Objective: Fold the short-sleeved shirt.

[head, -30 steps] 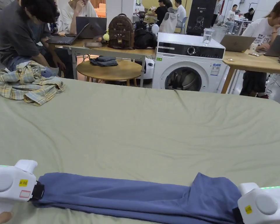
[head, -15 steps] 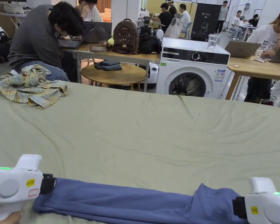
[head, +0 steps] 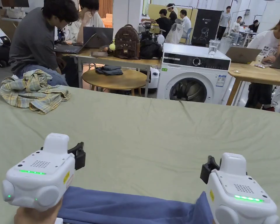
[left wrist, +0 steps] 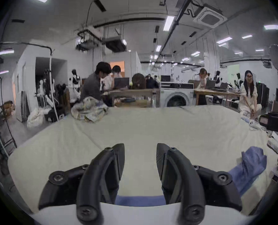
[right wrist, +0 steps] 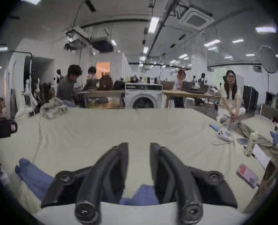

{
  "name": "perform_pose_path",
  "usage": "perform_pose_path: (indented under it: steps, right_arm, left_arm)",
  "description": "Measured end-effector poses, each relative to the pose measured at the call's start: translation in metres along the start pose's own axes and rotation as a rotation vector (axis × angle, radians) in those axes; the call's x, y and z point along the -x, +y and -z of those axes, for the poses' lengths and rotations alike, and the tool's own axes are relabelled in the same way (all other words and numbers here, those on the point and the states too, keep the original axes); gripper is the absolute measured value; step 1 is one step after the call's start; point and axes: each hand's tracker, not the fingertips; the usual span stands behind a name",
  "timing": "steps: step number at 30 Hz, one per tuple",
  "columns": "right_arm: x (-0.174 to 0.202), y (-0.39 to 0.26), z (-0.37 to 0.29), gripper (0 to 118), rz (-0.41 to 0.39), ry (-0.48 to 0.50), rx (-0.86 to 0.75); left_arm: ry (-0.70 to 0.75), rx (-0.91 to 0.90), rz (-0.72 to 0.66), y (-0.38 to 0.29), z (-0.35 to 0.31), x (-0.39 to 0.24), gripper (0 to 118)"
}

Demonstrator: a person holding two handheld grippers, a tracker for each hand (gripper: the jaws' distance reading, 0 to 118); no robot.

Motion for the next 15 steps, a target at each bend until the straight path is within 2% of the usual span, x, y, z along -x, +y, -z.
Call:
perform_pose_path:
  steps: [1, 2, 3, 4, 5, 8, 12, 15]
  right_arm:
    - [0.004, 0.001, 0.0, 17, -0.014, -0.021, -0.01]
    - [0.008, 0.002, -0.001, 13, -0.024, -0.054, -0.046]
    - [0.011, 0.002, -0.003, 10, -0.038, -0.08, -0.079]
    - [0.013, 0.003, -0.004, 0, -0.037, -0.081, -0.106]
    - [0.014, 0.003, -0.006, 0, -0.029, -0.07, -0.135]
    - [0.015, 0.007, -0.01, 0, 0.015, -0.011, -0.15]
    - [0.024, 0.009, -0.006, 0, -0.029, 0.017, -0.133]
    - [0.033, 0.008, -0.003, 0, -0.05, 0.016, -0.12]
  left_arm:
    - [0.001, -0.019, -0.004, 0.002, -0.002, -0.004, 36]
    - [-0.003, -0.032, -0.013, 0.005, -0.005, -0.005, 27]
    - [0.004, -0.048, -0.016, 0.006, -0.004, -0.007, 12]
    - [0.036, -0.064, -0.01, 0.005, 0.004, -0.011, 0]
    - [0.085, -0.079, -0.001, 0.002, 0.015, -0.014, 0]
    - [0.051, -0.096, -0.027, 0.011, 0.003, -0.009, 0]
    - [0.063, -0.082, -0.018, 0.01, 0.005, -0.002, 0]
    - [0.02, -0.011, -0.01, 0.009, -0.006, 0.018, 0]
